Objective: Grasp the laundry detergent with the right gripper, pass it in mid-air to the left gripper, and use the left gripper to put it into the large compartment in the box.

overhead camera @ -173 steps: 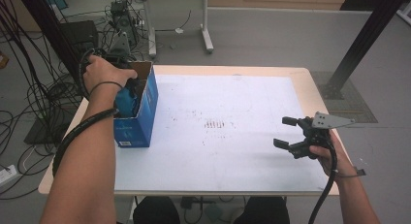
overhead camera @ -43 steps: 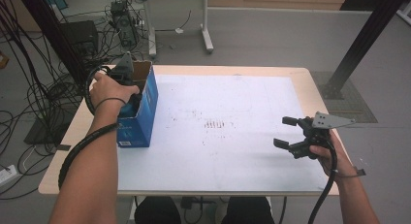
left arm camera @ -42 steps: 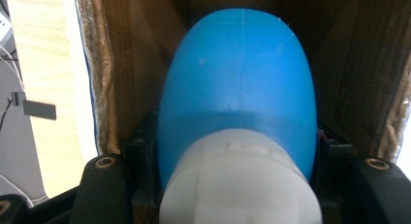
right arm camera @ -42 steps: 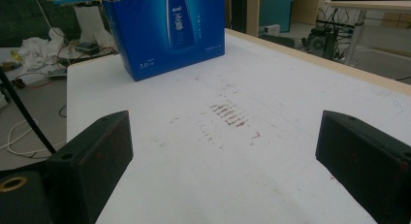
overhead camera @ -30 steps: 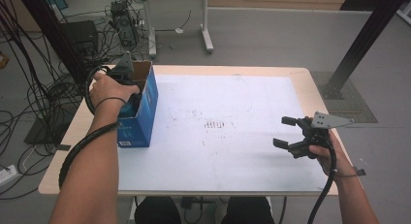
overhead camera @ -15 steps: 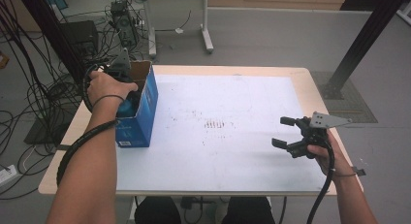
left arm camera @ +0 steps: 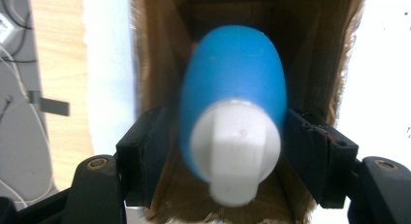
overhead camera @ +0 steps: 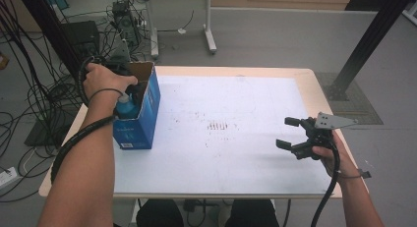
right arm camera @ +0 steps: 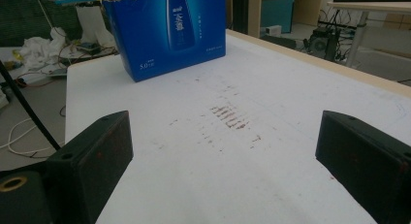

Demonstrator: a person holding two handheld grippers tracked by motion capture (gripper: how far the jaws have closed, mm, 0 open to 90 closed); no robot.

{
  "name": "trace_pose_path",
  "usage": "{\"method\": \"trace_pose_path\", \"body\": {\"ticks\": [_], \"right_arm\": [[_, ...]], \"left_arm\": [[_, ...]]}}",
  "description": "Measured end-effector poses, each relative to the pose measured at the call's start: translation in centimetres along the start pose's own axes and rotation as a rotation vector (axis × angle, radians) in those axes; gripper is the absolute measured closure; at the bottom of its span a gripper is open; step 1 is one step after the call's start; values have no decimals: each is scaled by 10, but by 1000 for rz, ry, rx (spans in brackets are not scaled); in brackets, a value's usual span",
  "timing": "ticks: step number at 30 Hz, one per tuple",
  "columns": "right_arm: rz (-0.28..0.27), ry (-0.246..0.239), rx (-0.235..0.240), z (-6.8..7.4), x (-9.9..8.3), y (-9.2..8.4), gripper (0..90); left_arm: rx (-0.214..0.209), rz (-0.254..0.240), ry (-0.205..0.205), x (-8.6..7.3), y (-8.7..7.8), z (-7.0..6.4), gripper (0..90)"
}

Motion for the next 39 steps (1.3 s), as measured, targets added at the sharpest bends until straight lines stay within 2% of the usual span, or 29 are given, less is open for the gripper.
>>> {"method": "trace_pose_path", "body": {"ticks": [12,16,18,20,23,32,39], "right_arm": [[-4,-13,5,3,5,2,57],[-6,-17,8,3,7,2,57],[-7,-21,9,4,7,2,57],[-7,-20,10,4,8,2,57],[-3,-20,10,4,8,2,57],[2,-19,12,5,8,4,57],[3,-18,12,5,9,4,57]], "left_arm": [[-33,-17,17,-7,-26,3,321],[-37,-32,21,-10,-34,3,299],[-53,-44,27,-11,-38,4,286],[-47,-56,35,-13,-41,3,265],[-52,-66,44,-15,-44,1,211],[-88,-69,79,-17,-44,-1,126],[-100,-99,118,-19,-49,-9,99]]}}
Point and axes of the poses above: each handheld gripper's, and its own axes: y roughly forward along the jaws, x roughly out of its top, z roughly to its left, the point moved 4 cm from there along y, roughly forward along the jaws, and after that the axes turned 2 degrees about -z, right-handed, at the moved point
